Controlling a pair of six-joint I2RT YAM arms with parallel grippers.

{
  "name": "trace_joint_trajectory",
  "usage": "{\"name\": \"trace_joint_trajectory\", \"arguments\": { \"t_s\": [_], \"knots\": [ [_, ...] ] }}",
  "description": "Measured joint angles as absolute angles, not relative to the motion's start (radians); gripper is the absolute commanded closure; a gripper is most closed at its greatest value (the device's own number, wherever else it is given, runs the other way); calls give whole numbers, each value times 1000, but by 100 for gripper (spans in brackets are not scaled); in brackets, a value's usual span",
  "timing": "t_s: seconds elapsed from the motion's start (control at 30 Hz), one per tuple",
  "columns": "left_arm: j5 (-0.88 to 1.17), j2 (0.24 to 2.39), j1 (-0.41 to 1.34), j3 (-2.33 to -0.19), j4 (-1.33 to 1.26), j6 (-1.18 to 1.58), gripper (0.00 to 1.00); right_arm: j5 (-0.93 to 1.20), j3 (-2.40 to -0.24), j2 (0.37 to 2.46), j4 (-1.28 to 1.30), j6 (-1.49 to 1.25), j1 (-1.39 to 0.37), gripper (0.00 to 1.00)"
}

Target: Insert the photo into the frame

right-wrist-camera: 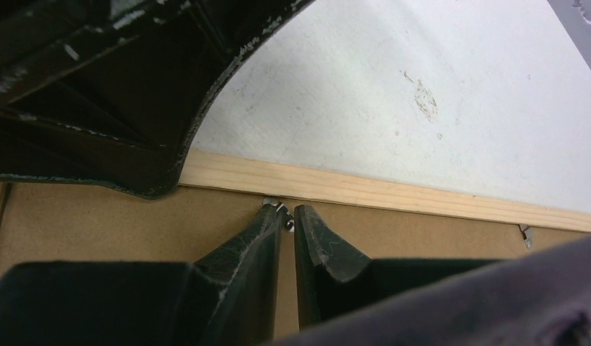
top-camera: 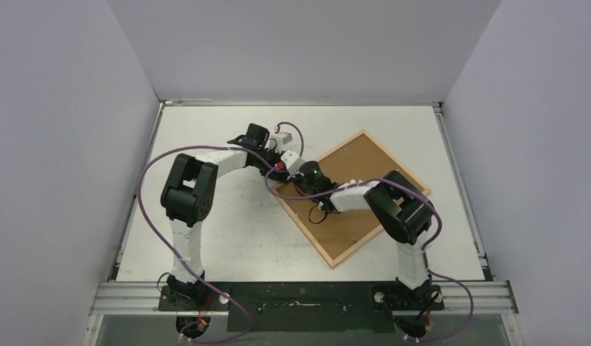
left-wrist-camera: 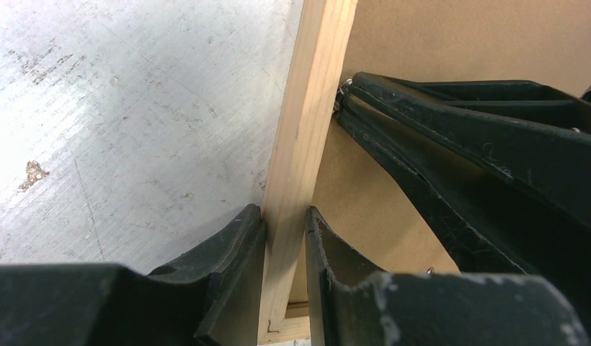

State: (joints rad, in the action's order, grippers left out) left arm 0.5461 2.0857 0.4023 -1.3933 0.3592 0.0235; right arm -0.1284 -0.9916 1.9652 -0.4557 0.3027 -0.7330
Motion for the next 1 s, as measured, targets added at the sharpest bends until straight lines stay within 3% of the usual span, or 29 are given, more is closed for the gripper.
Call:
{"name": "trace_joint_trajectory", "arguments": {
  "t_s": [0.7,1.0],
  "knots": [
    [585,2109,402,-1414,347,-39,100,-384,-1034,2039,-518,315,-793,90],
    [596,2111,401,-1418,342,-38,100,-455,-1032,2056,-562,326,-809,75]
  ]
}}
